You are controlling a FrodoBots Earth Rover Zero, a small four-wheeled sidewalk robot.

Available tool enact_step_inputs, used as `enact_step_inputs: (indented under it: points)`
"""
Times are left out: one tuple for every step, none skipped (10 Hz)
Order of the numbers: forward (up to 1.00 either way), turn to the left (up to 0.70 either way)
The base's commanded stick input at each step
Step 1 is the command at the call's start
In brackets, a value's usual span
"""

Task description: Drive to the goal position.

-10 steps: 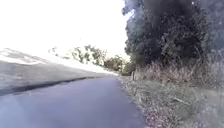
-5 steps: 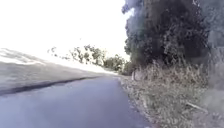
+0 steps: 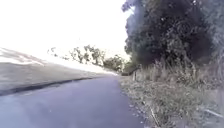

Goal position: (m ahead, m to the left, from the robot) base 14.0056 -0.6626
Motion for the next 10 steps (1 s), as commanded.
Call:
enact_step_inputs:
  points:
    - [0.7, 0.0]
    - [0.7, 0.0]
    - [0.7, 0.0]
    - [0.7, 0.0]
    - [0.7, 0.02]
    - [0.7, 0.11]
    - [0.7, 0.0]
    - [0.7, 0.0]
    - [0.7, 0.0]
    - [0.7, 0.0]
